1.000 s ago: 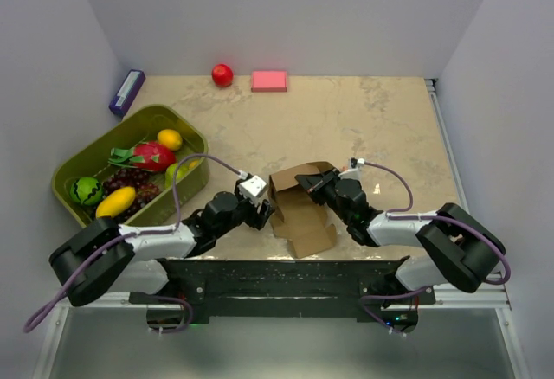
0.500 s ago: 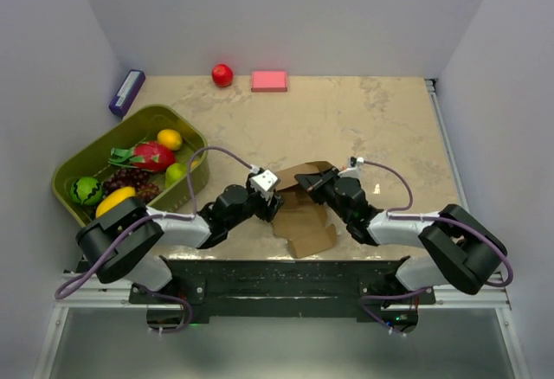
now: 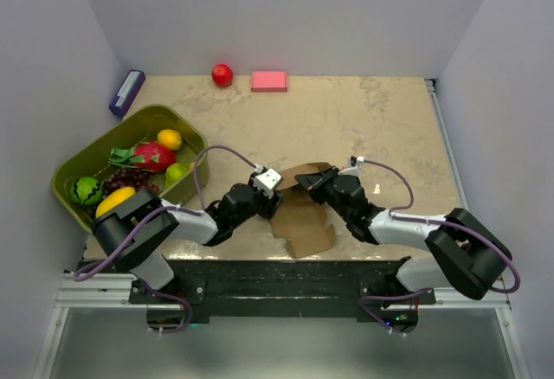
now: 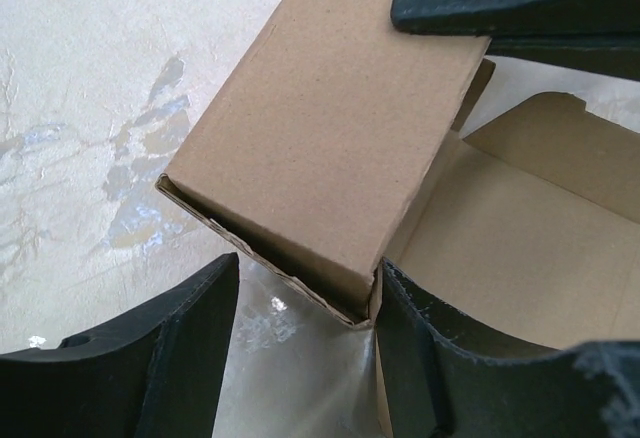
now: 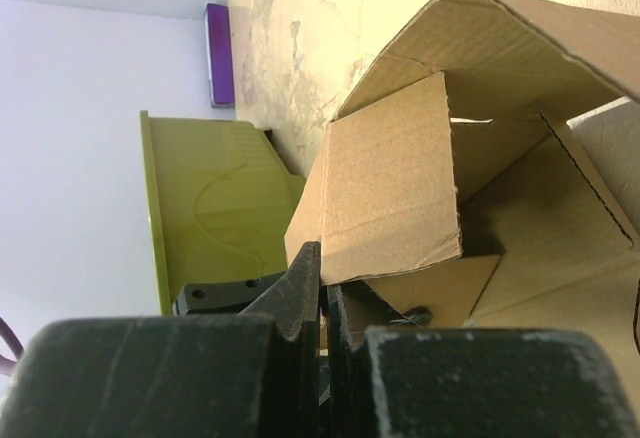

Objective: Fold the paper box

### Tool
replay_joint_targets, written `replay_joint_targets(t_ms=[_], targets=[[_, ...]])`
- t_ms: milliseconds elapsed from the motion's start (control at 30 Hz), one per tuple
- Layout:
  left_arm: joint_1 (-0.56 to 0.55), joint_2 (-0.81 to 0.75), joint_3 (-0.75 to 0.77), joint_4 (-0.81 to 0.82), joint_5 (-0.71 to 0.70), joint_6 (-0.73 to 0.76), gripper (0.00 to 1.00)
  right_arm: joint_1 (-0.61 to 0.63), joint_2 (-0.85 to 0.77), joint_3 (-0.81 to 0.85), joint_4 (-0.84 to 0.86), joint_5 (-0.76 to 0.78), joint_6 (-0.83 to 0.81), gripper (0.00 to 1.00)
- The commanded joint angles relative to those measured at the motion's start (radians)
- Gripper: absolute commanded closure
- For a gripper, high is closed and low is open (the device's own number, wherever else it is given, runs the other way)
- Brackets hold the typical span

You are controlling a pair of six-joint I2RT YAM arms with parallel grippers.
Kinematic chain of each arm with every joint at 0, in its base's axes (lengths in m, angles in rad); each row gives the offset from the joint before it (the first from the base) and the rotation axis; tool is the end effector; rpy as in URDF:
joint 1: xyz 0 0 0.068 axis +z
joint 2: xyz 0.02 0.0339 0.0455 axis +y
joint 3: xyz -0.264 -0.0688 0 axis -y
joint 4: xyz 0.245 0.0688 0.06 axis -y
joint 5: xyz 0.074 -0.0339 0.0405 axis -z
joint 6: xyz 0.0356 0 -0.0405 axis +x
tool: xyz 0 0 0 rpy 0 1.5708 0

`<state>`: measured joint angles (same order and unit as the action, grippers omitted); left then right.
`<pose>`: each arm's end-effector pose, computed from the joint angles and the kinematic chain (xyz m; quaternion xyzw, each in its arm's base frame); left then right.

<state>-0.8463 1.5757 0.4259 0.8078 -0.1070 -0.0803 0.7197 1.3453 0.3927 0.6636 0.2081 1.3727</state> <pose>0.1879 -0.2066 0.1417 0.2763 0.7684 -0.2182 0.5345 0.1975 0.1633 0.1749 0.3145 0.7352 0.4730 0.3699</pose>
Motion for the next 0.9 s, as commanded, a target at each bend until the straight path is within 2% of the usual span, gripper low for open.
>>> replay_joint_targets(t_ms=[0, 200, 400, 433, 533, 633, 667, 767, 867], targets=[[0.004, 0.023, 0.042, 0.062, -0.062, 0.051, 0.41, 0.004, -0.008, 0.032, -0.090, -0.009, 0.006, 1.00], [0.003, 0.029, 0.039, 0.106, -0.106, 0.059, 0.47, 0.007, -0.002, 0.038, -0.111, -0.012, 0.011, 1.00], [0.003, 0.044, 0.057, 0.137, -0.152, 0.053, 0.64, 0.009, -0.027, 0.046, -0.125, -0.006, -0.021, 1.00], [0.003, 0.041, 0.060, 0.119, -0.181, 0.042, 0.71, 0.009, -0.050, 0.049, -0.146, -0.001, -0.047, 0.93], [0.004, 0.026, 0.068, 0.090, -0.220, 0.008, 0.81, 0.009, -0.095, 0.064, -0.211, 0.027, -0.106, 0.82], [0.006, 0.021, 0.097, 0.035, -0.223, -0.006, 0.85, 0.011, -0.161, 0.081, -0.275, 0.036, -0.185, 0.66], [0.007, 0.021, 0.108, 0.016, -0.223, -0.010, 0.86, 0.009, -0.193, 0.101, -0.300, 0.036, -0.208, 0.55], [0.019, 0.011, 0.148, -0.068, -0.217, -0.041, 0.91, 0.009, -0.257, 0.144, -0.387, -0.004, -0.316, 0.41], [0.058, -0.014, 0.175, -0.153, -0.154, -0.085, 0.93, 0.009, -0.323, 0.195, -0.517, -0.024, -0.412, 0.34]])
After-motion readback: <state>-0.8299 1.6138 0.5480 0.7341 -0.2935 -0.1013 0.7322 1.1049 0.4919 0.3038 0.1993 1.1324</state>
